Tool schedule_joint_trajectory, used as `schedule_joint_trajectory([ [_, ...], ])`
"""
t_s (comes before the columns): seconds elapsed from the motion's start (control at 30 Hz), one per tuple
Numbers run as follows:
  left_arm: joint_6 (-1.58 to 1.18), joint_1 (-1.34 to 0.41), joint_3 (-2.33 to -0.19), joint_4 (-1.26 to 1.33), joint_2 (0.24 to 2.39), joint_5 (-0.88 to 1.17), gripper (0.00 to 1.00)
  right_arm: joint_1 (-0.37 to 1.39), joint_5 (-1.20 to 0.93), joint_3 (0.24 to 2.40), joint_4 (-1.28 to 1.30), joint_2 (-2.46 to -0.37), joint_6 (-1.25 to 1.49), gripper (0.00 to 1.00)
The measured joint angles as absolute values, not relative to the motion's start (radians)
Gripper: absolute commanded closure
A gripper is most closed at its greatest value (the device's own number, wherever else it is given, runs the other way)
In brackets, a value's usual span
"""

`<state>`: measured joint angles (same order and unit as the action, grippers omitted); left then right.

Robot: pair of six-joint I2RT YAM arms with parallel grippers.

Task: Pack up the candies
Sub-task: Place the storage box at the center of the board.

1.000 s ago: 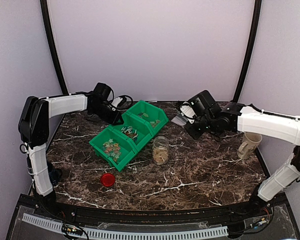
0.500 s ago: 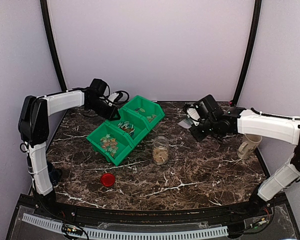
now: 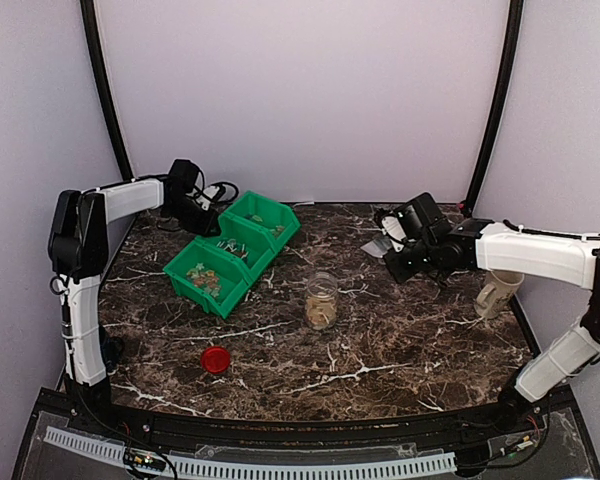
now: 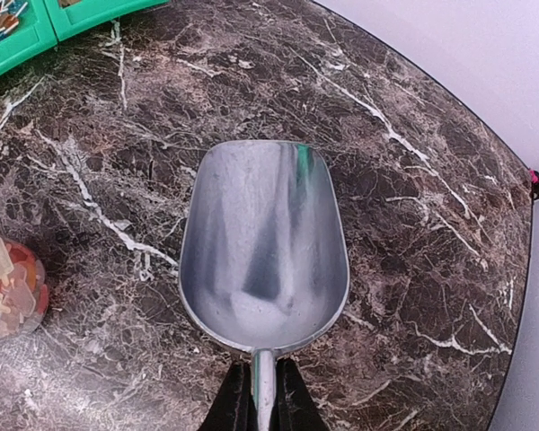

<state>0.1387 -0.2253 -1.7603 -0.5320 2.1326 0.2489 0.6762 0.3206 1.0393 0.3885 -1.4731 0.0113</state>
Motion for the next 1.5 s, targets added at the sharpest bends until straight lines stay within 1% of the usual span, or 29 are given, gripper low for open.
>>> schedule_joint_trajectory([
  [0.23,0.142,-0.165,-1.8,-0.537,2.202,0.268,1.0,0.659,0.309,1.013,0.38,-1.473,0.04,1.0],
  [0.57,0.131,-0.113,-1.818,-0.535,2.228,0.292,1.0,0.624,0.287,0.975,0.354,-1.473,0.061,1.0],
  [0.6,0.13,-0.11,-1.819,-0.536,2.23,0.295,0.98,0.621,0.286,0.973,0.353,-1.473,0.062,1.0],
  [0.87,0.11,-0.093,-1.838,-0.538,2.247,0.299,0.82,0.607,0.28,0.957,0.337,-1.473,0.064,1.0],
  [1.0,0.095,-0.088,-1.853,-0.54,2.248,0.298,0.72,0.587,0.263,0.956,0.331,-1.473,0.066,1.0],
  [1.17,0.075,-0.084,-1.877,-0.541,2.248,0.293,0.56,0.541,0.231,0.956,0.3,-1.479,0.073,1.0],
  [1.3,0.051,-0.081,-1.899,-0.55,2.248,0.299,0.42,0.508,0.209,0.974,0.276,-1.53,0.084,1.0],
  [1.5,0.002,-0.081,-1.927,-0.559,2.248,0.315,0.29,0.471,0.197,1.008,0.224,-1.639,0.091,1.0],
])
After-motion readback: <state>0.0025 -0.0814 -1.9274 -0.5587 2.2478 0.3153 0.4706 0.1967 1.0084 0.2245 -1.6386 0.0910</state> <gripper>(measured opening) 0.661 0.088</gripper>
